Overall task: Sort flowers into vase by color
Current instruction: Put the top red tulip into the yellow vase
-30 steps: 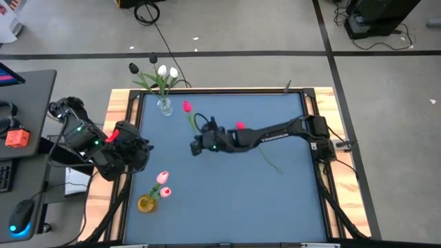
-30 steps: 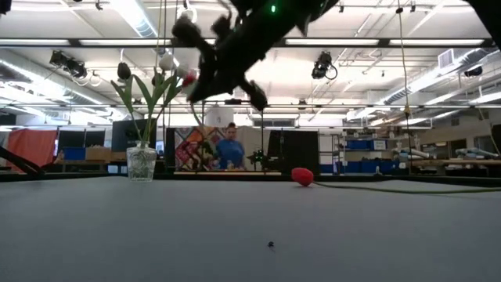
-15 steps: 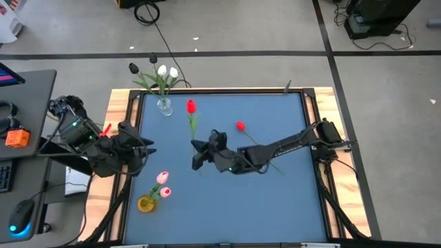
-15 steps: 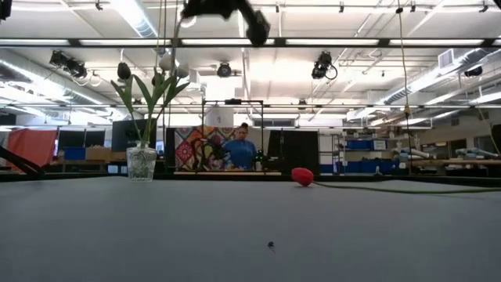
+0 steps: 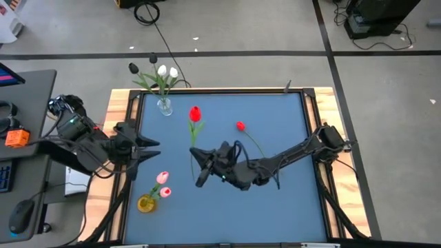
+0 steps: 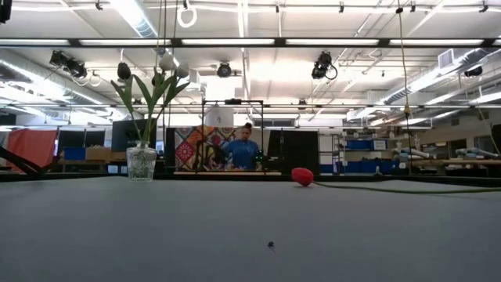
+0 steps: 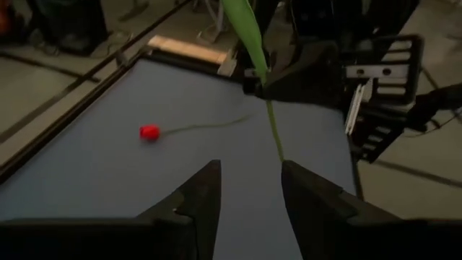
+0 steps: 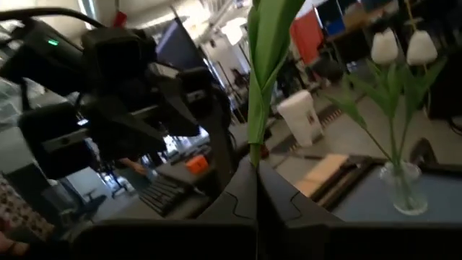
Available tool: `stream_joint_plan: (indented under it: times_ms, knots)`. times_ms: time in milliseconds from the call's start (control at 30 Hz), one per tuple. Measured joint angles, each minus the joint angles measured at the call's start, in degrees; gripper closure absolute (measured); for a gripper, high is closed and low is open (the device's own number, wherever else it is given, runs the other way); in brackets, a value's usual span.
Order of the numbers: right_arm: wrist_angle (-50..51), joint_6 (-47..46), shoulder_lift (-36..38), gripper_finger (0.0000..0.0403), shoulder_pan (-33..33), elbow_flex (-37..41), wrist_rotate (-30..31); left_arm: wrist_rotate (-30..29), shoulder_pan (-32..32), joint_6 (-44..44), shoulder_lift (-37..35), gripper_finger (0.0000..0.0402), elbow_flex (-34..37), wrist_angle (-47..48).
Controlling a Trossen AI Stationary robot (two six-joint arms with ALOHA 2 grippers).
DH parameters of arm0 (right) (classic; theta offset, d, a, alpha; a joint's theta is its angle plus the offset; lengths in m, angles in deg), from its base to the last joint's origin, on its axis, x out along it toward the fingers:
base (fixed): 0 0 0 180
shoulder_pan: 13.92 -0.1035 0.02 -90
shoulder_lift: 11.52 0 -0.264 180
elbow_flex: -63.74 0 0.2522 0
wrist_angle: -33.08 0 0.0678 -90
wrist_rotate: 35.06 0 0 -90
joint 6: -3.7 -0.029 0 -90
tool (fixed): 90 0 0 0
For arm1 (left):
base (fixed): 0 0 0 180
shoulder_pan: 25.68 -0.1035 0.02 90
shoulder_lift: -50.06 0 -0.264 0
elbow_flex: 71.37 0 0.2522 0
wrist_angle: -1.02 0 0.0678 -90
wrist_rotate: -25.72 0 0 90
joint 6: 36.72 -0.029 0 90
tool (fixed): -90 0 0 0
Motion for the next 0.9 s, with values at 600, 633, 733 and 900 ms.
stream_joint_plan:
  times_ms: [600,633,733,900]
  knots:
    - [-4.7,-4.5,0.7,0.0401,-3.7,6.8,11.9,3.9,-0.1,-2.4,-0.5,0.0234,0.0,-6.1]
    - [-4.8,-6.7,0.7,0.0401,-3.2,7.2,9.1,4.8,-0.3,-2.3,-0.1,0.0234,0.0,-6.0]
    - [-5.3,-5.4,0.8,0.0401,-2.4,6.7,5.0,5.5,-1.8,-2.8,1.4,0.0234,-0.1,-5.8]
    - [-14.8,5.9,0.9,0.0401,-1.8,5.8,0.8,5.4,-4.7,-4.0,1.6,0.0234,0.0,-6.0]
